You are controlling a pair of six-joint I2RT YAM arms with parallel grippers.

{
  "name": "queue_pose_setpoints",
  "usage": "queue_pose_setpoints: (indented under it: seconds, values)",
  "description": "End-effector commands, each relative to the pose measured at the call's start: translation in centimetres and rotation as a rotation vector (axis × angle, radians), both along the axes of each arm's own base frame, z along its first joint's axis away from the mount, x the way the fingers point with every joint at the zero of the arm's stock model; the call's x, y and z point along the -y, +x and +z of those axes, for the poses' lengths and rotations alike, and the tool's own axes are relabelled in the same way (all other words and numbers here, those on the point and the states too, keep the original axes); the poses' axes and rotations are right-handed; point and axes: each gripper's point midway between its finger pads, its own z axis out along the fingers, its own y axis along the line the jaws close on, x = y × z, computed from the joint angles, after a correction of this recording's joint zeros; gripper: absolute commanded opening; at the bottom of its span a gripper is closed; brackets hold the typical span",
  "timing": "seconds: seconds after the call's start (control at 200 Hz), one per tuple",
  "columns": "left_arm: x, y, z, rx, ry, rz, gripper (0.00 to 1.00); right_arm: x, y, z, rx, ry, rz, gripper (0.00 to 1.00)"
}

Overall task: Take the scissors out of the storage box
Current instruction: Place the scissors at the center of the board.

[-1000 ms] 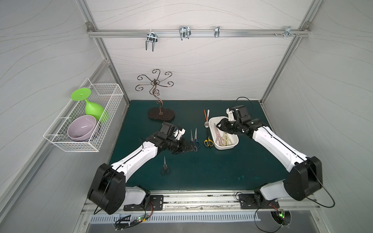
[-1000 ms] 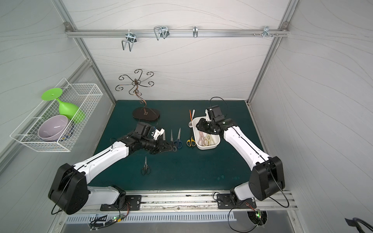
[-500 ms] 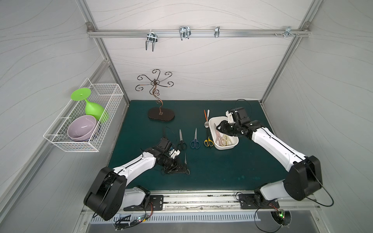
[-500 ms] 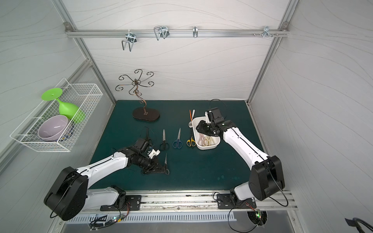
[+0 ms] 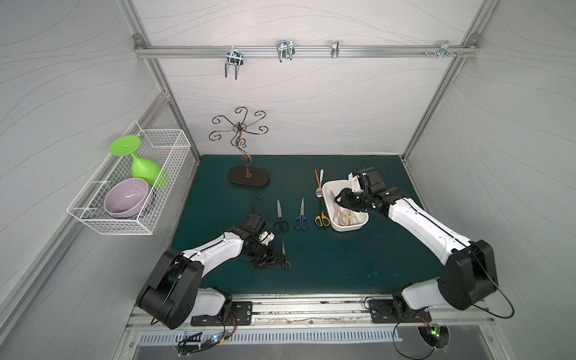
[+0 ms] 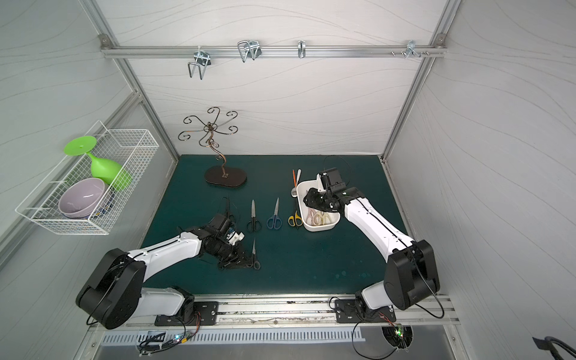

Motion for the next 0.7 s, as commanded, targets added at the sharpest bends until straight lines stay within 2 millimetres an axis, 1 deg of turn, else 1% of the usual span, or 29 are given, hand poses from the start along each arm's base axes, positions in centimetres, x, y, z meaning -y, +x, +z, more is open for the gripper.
queue_pose_setpoints:
  seconds: [0.0, 0.125, 0.27, 0.345, 0.385, 0.46, 0.525, 0.6, 0.655, 0.695]
  values:
    - [-0.5, 0.5, 0.0, 0.007, 0.044, 0.004, 0.31, 0.7, 0.2, 1.2, 0.063, -0.007, -0.006, 0.42]
    - [-0.9, 0.4, 0.0, 0.003, 0.072, 0.004, 0.38, 1.1, 0.3, 1.4, 0.074, -0.016, -0.017, 0.42]
    - [-2.1, 0.4, 0.0, -0.003, 0.151, 0.005, 0.44, 1.5, 0.4, 1.3, 0.075, -0.041, -0.016, 0.42]
    - [-2.7, 0.6, 0.4, 0.006, 0.194, 0.001, 0.46, 1.8, 0.6, 0.9, 0.072, -0.071, -0.014, 0.42]
    - [-2.9, 1.0, 1.0, 0.026, 0.212, -0.003, 0.46, 2.0, 0.8, 0.6, 0.071, -0.097, -0.014, 0.42]
    - [-2.7, 2.3, 2.7, 0.083, 0.21, -0.005, 0.47, 2.3, 1.1, -0.2, 0.055, -0.145, 0.003, 0.42]
    - [-2.0, 4.2, 4.9, 0.165, 0.187, 0.004, 0.47, 2.5, 1.4, -1.4, 0.014, -0.187, 0.031, 0.42]
    - [-1.0, 7.0, 7.6, 0.271, 0.149, 0.029, 0.47, 2.4, 1.4, -2.8, -0.036, -0.238, 0.077, 0.42]
    - [-0.4, 8.9, 9.0, 0.339, 0.124, 0.05, 0.47, 2.6, 1.5, -3.9, -0.064, -0.272, 0.09, 0.41]
    - [0.1, 10.3, 9.6, 0.376, 0.11, 0.07, 0.47, 2.9, 1.7, -4.6, -0.073, -0.293, 0.086, 0.4]
